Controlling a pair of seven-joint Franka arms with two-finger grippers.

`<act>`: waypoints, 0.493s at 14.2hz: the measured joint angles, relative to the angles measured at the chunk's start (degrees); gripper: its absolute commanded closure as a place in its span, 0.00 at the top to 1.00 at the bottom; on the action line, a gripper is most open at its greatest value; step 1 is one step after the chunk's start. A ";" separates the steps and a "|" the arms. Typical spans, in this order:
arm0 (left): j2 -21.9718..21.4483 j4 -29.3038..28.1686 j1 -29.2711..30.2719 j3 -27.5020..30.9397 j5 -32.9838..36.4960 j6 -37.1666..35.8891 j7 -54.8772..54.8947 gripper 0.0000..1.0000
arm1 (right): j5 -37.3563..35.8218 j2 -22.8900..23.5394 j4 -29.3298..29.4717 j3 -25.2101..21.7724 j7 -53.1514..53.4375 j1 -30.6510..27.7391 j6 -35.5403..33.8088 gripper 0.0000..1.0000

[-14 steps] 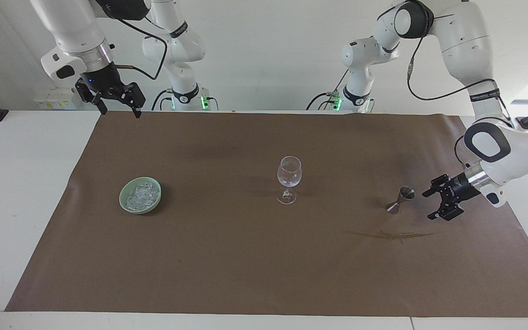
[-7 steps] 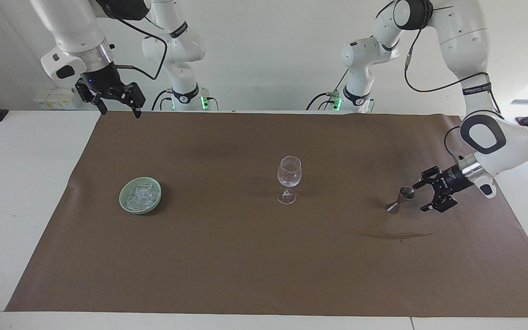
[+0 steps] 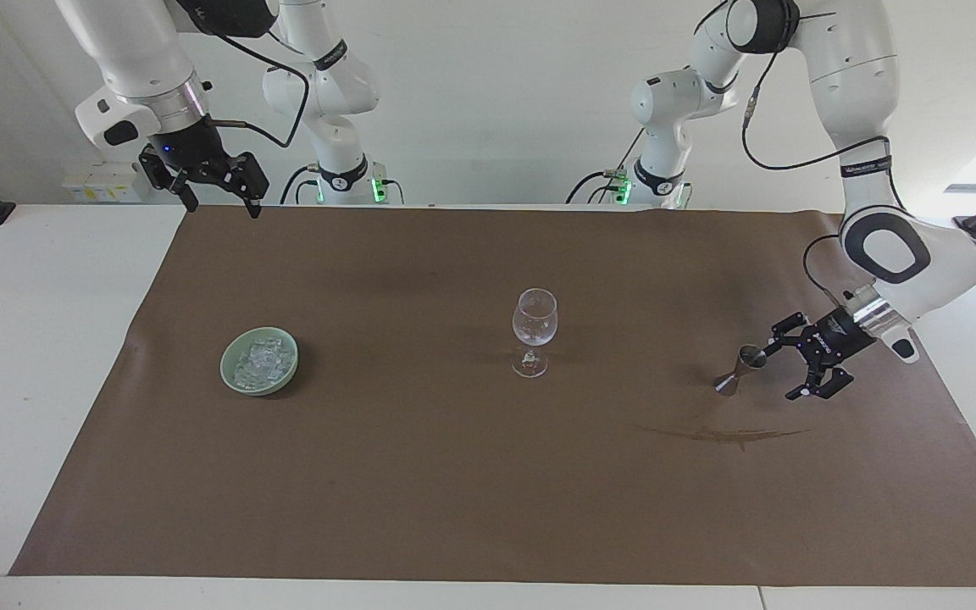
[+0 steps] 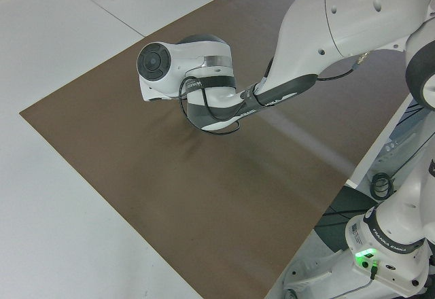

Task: Pour wine and add ice with both arms
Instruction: 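Position the open left gripper around the silver jigger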

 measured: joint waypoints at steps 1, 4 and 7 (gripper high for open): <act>-0.09 -0.69 -0.19 -0.09 -0.92 0.38 0.03 1.00 | 0.00 0.00 0.00 0.00 0.00 0.00 0.00 1.00; -0.64 -2.35 -0.56 -0.30 -4.12 0.81 0.04 1.00 | 0.00 0.00 0.00 0.00 0.00 0.00 0.00 1.00; -1.63 -4.31 -1.08 -0.37 -6.91 1.09 0.05 1.00 | 0.00 0.00 0.00 0.00 0.00 0.00 0.00 1.00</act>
